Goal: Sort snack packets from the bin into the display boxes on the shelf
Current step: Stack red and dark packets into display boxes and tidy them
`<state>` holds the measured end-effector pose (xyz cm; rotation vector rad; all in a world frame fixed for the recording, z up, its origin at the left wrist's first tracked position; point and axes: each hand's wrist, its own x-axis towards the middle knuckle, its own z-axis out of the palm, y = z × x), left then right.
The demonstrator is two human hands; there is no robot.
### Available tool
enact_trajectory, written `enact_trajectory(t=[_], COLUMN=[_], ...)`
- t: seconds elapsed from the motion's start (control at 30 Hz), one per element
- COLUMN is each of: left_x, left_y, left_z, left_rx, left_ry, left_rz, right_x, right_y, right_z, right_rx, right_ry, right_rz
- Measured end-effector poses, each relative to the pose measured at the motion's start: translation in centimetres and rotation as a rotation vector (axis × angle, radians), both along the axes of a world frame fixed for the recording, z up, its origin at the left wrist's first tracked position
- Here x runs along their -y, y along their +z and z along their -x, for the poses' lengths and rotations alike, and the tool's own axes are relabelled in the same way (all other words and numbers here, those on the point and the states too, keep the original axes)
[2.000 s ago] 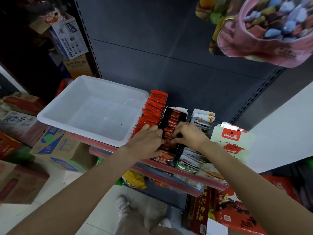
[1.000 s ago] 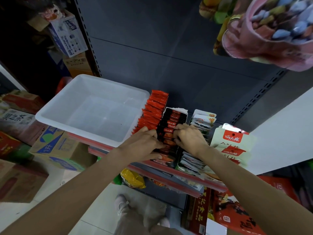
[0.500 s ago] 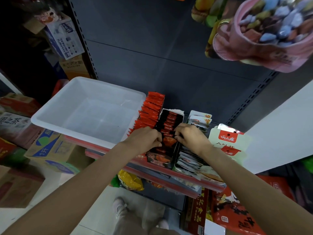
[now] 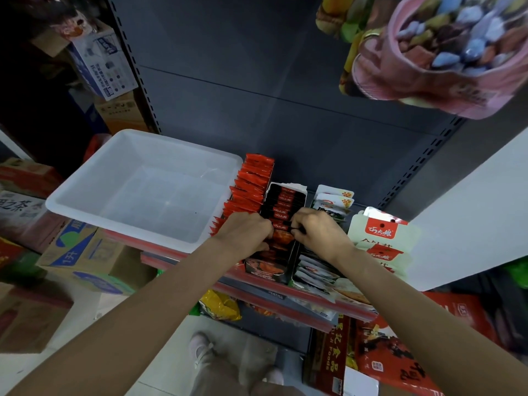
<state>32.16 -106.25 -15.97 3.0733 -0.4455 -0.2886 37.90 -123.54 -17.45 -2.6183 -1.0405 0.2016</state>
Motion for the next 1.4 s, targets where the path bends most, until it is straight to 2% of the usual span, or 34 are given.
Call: enact_trajectory(t=[0.23, 0.33, 0.5, 0.63, 0.77, 0.9, 1.0, 1.1, 1.17, 1.23, 1.33, 1.4], left_x=[0.6, 0.2, -0.4, -0.5, -0.4, 0.0, -0.1, -0.8, -1.0, -1.0, -1.0, -1.1], left_y=[-0.4, -0.5, 0.2, -0.3, -0.8, -1.2, -1.3, -1.9, -1.9, -2.3, -2.1, -1.9], left_z=[0.4, 0.5, 1.0, 0.7, 0.6, 1.5, 2.3, 2.1, 2.4, 2.3, 2.4, 2.3], left_rx=[0.079, 0.138, 0.309, 0.405, 0.337, 0.343, 0.371, 0.395, 0.325, 0.24, 0.258, 0.307], left_ry=[-0.032, 0.003, 0.092, 0.161, 0.185, 0.211, 0.243, 0.09, 0.011, 0.004, -0.018, -0.037], left_rz=[-0.183, -0.106, 0.081, 0.167, 0.184, 0.197, 0.229, 0.146, 0.042, -0.018, -0.105, -0.091], right_x=[-0.2, -0.2, -0.1, -0.2, -0.3, -0.8, -0.7, -0.6, -0.7, -0.9, -1.2, -1.0], right_y=[0.1, 0.2, 1.1, 1.3, 1.1, 0.7, 0.6, 0.8, 0.7, 0.5, 0.0, -0.5], right_z=[0.0, 0.1, 0.3, 0.4, 0.6, 0.3, 0.3, 0.5, 0.5, 0.4, 0.5, 0.8], right_rx=[-0.023, -0.039, -0.025, -0.038, -0.073, -0.018, -0.004, 0.028, 0.024, 0.024, 0.081, 0.146], right_ry=[-0.028, -0.042, -0.098, -0.03, -0.016, 0.047, 0.064, 0.067, 0.06, 0.064, 0.073, 0.051], right_rz=[0.0, -0.015, -0.18, -0.054, -0.015, 0.207, 0.213, 0.169, 0.151, 0.152, 0.18, 0.146])
